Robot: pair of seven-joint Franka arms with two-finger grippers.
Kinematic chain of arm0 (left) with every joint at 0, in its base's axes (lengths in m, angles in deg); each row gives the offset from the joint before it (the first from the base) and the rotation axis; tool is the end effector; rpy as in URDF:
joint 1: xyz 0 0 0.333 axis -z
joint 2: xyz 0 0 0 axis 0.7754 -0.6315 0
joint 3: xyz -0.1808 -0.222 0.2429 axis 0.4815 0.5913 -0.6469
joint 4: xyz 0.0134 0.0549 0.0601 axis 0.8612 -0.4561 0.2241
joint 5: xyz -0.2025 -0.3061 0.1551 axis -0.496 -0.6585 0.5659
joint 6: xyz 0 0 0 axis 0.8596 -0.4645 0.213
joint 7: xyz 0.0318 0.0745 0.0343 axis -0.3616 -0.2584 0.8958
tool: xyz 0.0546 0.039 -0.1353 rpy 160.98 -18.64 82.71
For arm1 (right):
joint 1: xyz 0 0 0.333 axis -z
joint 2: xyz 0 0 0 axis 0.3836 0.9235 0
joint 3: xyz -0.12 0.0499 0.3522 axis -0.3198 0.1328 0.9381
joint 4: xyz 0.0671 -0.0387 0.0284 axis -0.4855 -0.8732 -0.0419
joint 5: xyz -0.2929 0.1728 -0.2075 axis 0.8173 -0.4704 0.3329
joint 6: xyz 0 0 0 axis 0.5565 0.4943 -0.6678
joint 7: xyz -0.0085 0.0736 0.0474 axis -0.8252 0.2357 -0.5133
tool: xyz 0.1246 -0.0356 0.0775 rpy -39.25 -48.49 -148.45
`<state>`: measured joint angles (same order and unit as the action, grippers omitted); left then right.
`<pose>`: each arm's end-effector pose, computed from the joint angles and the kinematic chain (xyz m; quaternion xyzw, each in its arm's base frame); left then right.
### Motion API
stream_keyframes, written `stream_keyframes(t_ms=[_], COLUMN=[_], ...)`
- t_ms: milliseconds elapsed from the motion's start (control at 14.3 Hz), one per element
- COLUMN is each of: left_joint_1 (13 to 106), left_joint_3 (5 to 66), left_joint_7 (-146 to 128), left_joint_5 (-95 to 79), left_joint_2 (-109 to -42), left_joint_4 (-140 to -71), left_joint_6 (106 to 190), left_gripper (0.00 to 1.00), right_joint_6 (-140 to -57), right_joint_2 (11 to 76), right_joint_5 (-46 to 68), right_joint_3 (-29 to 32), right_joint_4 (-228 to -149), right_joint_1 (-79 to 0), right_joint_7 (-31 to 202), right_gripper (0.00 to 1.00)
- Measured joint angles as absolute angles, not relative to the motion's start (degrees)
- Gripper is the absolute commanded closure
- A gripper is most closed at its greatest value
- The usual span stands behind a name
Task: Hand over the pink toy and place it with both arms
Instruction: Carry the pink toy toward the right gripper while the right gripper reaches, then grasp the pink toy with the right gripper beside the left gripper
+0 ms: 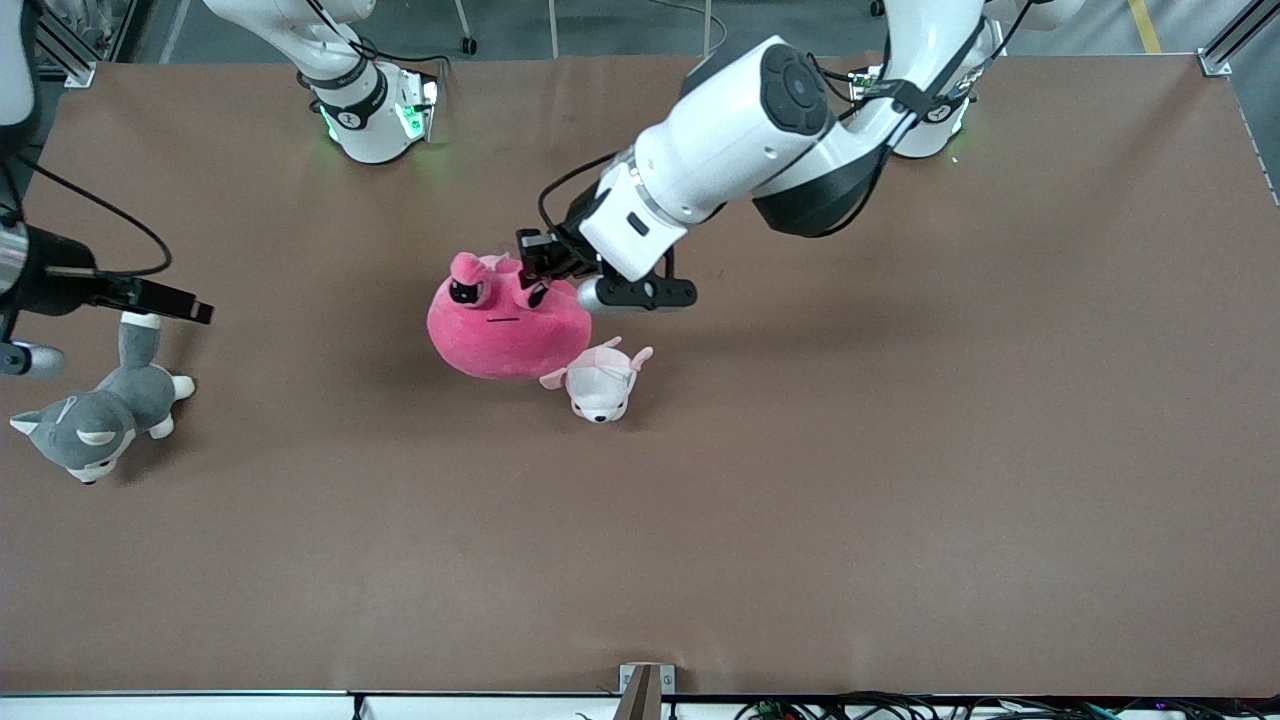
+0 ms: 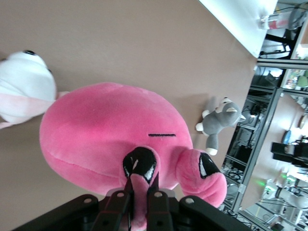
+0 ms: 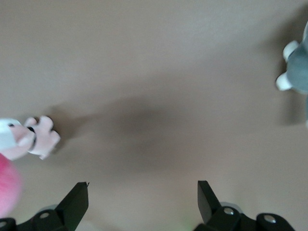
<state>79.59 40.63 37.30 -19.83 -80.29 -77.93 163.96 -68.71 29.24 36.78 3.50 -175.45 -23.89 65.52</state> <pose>0.5469 -0.5924 0.5574 0.9195 0.1351 -0.0311 0.3679 0.5988 0.0103 0.5780 -0.9817 0.1467 0.0905 0.0803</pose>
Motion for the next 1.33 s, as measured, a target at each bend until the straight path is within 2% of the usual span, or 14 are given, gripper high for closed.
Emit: stream_keyframes(t_ms=[561,1332], left_joint_1=[87.70,88.18], left_joint_3=[36.45,35.62], left_joint_7=[40.26,40.35], left_joint_5=[-19.83,-19.83], left_joint_2=[-85.05,-86.01], left_joint_4=[-77.75,-76.63], left_joint_6=[172.56,173.31], left_gripper=[1.00,1.00], right_joint_6=[-72.38,-79.81], right_joint_2=[29.24,29.51], right_joint_5=[34.83,34.41], right_joint_3=[3.99,4.04], right_joint_4=[-175.41,-179.27], right_joint_1=[-35.69,-47.12], right_joint_7=[24.74,4.05], right_gripper=[0.00,0.01])
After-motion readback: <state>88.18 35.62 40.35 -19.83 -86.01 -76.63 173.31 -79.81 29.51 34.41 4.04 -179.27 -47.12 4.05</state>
